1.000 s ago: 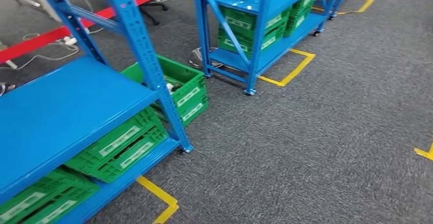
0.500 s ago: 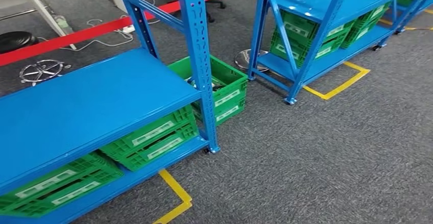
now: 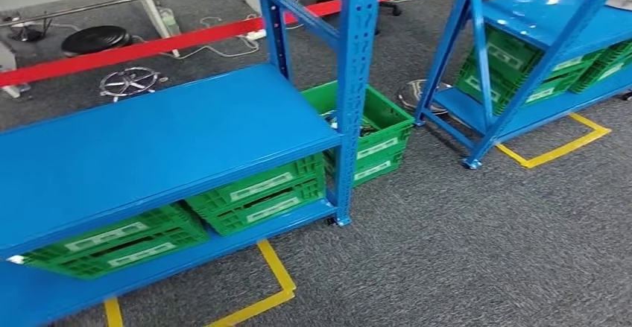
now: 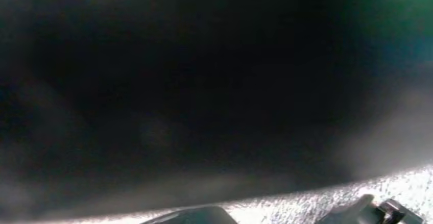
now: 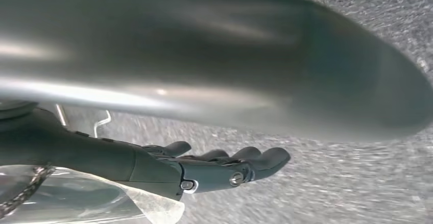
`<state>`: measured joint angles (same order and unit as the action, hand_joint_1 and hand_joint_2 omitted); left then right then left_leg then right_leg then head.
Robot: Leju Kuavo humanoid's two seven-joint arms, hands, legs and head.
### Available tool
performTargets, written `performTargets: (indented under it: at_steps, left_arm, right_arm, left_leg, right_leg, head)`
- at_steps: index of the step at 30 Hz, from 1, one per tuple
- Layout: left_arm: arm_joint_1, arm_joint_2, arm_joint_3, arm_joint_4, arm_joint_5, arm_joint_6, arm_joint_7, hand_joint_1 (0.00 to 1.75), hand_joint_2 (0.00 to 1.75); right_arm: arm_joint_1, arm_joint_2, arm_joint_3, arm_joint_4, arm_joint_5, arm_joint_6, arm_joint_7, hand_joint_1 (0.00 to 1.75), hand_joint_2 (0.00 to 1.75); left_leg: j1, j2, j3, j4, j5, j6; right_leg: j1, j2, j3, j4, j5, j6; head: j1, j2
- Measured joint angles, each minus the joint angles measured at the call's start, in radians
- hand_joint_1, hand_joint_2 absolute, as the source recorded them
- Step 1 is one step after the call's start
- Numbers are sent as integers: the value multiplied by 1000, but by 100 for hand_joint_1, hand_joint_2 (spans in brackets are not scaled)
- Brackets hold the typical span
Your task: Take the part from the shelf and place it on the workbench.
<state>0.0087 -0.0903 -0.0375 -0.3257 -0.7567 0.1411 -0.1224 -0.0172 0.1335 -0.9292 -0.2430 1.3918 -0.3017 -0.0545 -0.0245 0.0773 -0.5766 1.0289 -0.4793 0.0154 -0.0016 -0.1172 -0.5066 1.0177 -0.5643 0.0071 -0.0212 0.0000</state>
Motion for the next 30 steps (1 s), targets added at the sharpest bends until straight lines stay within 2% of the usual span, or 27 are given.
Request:
performTargets:
  at_steps: [1, 2, 3, 4, 6, 7, 8, 9, 10, 11, 12, 13, 14, 15, 17, 18, 19, 21, 22, 23, 24, 25, 26, 28, 29, 30]
  left_arm:
    - [1, 0, 1, 0, 0, 0, 0, 0, 0]
    - [4, 1, 2, 0, -1, 0, 0, 0, 0]
    - [6, 1, 2, 0, -2, 0, 0, 0, 0]
    - [6, 0, 3, 0, -4, 1, 1, 0, 0]
    - [2, -2, 4, 0, -7, 1, 2, 0, 0]
    - [1, -2, 4, 0, -8, 1, 4, 0, 0]
    - [1, -3, 4, 0, -9, 1, 5, 0, 0]
    - [2, -3, 4, 0, -9, 1, 7, 0, 0]
    - [3, -3, 4, 0, -9, 1, 8, 0, 0]
    - [3, -3, 4, 0, -9, 1, 9, 0, 0]
    - [3, -3, 5, 0, -9, 1, 10, 0, 0]
    - [2, -3, 5, 0, -10, 1, 10, 0, 0]
    - [1, -3, 5, 0, -10, 1, 10, 0, 0]
    - [1, -2, 5, 0, -10, 1, 10, 0, 0]
    - [4, -1, 5, 0, -10, 1, 10, 0, 0]
    - [5, -1, 5, 0, -10, 1, 10, 0, 0]
    - [5, 0, 6, 0, -10, 1, 10, 0, 0]
    - [1, -1, 6, 0, -10, 1, 10, 0, 0]
    - [-1, -1, 6, 0, -10, 1, 10, 0, 0]
    - [-1, -1, 6, 0, -10, 1, 10, 0, 0]
    - [1, -1, 6, 0, -10, 1, 10, 0, 0]
    - [3, -1, 6, 0, -10, 1, 10, 0, 0]
    - [4, -1, 6, 0, -10, 1, 10, 0, 0]
    - [3, 0, 6, 0, -11, 3, 11, 0, 0]
    - [0, 0, 6, 0, -13, 4, 11, 0, 0]
    - [-1, 0, 6, 0, -15, 6, 11, 0, 0]
  right_arm:
    - [-3, 0, 1, 0, 0, -1, 0, 0, 0]
    - [-6, 0, 3, 0, 1, -1, 0, 0, 0]
    - [-9, 0, 3, 0, 1, -2, 0, 0, 0]
    - [-9, 0, 4, 0, 1, -3, -1, 0, 0]
    - [-7, 0, 5, 0, 1, -4, -1, 0, 0]
    - [-5, 0, 5, 0, 1, -4, -1, 0, 0]
    - [-3, 0, 6, 0, 1, -4, 0, 0, 0]
    - [-1, 0, 6, 0, 1, -4, 0, 0, 0]
    - [0, 0, 7, 0, 1, -4, 0, 0, 0]
    - [0, 0, 7, 0, 1, -4, 0, 0, 0]
    - [0, 0, 8, 0, 1, -4, 0, 0, 0]
    - [0, 0, 8, 1, 1, -5, 0, 0, 0]
    - [0, 0, 9, 2, 2, -5, 0, 0, 0]
    - [0, -1, 9, 3, 2, -5, 0, 0, 0]
    - [-1, -1, 10, 4, 2, -6, 0, 0, 0]
    - [-1, -1, 11, 4, 2, -7, 0, 0, 0]
    - [-1, -1, 11, 4, 2, -7, 0, 0, 0]
    - [2, -1, 12, 4, 2, -8, 0, 0, 0]
    - [3, -1, 12, 5, 2, -8, 0, 0, 0]
    - [4, -1, 12, 5, 2, -8, 0, 0, 0]
    - [4, -1, 12, 5, 2, -8, 0, 0, 0]
    - [3, -2, 12, 5, 2, -8, 0, 0, 0]
    - [1, -1, 12, 5, 2, -8, 0, 0, 0]
    - [1, -1, 12, 5, 1, -8, 0, 0, 0]
    - [1, -1, 12, 5, 1, -8, -1, 0, 0]
    - [1, 0, 12, 5, 0, -7, -1, 0, 0]
  left_leg:
    - [1, -12, 1, -7, 0, 2]
    - [3, -24, 4, -13, 4, 5]
    - [7, -36, 8, -20, 7, 9]
    - [12, -49, 12, -27, 12, 13]
    - [17, -74, 14, -31, 15, 18]
    - [18, -89, 13, -31, 15, 19]
    - [18, -103, 14, -31, 15, 19]
    - [19, -118, 16, -31, 14, 18]
    - [20, -133, 18, -30, 12, 16]
    - [22, -148, 20, -28, 10, 12]
    - [23, -161, 21, -25, 7, 7]
    - [23, -174, 19, -20, 4, 1]
    - [24, -186, 15, -16, 3, -5]
    - [25, -198, 11, -14, 4, -12]
    - [29, -213, 4, -13, 6, -23]
    - [29, -201, 0, -5, 1, -28]
    - [28, -175, -13, 21, -15, -33]
    - [26, -113, -66, 130, -72, -42]
    - [28, -97, -100, 198, -100, -44]
    - [29, -89, -125, 247, -115, -46]
    - [30, -85, -135, 266, -111, -45]
    - [30, -82, -125, 246, -88, -43]
    - [28, -73, -97, 192, -53, -37]
    - [16, -27, -31, 60, 1, -19]
    - [10, -6, -10, 18, 9, -11]
    - [5, 5, -2, -2, 7, -5]
  right_leg:
    - [1, -13, 6, -3, -2, 4]
    - [1, -12, 9, -3, -6, 9]
    - [0, 5, 7, 8, -16, 13]
    - [-2, 34, -7, 39, -36, 17]
    - [-6, 95, -69, 160, -92, 23]
    - [-8, 108, -107, 226, -113, 26]
    - [-9, 113, -135, 269, -118, 28]
    - [-10, 115, -148, 275, -102, 30]
    - [-13, 117, -141, 242, -67, 32]
    - [-16, 127, -119, 178, -23, 34]
    - [-21, 152, -92, 112, 11, 37]
    - [-25, 178, -68, 58, 31, 36]
    - [-28, 199, -53, 26, 38, 33]
    - [-28, 209, -46, 17, 34, 27]
    - [-25, 189, -41, 12, 36, 12]
    - [-25, 176, -39, 10, 37, 4]
    - [-26, 162, -36, 7, 37, -3]
    - [-24, 129, -32, 5, 34, -13]
    - [-22, 111, -32, 5, 32, -16]
    - [-20, 95, -31, 5, 30, -18]
    - [-19, 81, -29, 5, 28, -19]
    - [-18, 68, -27, 5, 25, -18]
    - [-16, 56, -22, 4, 23, -17]
    - [-12, 33, -13, 5, 14, -11]
    - [-10, 21, -10, 4, 10, -6]
    - [-8, 9, -7, 4, 7, -1]
  head:
    - [1, 0]
    - [2, 0]
    - [3, 0]
    - [5, 0]
    - [11, 0]
    - [12, 0]
    - [13, 0]
    - [13, 0]
    - [13, 0]
    - [13, 0]
    - [14, 0]
    - [14, 0]
    - [14, 0]
    - [14, 0]
    - [15, 0]
    - [13, 0]
    - [8, 0]
    - [1, 0]
    - [-1, 0]
    - [-1, 0]
    - [-1, 0]
    - [-1, 0]
    - [-1, 0]
    - [-2, 0]
    - [-1, 0]
    - [-1, 0]
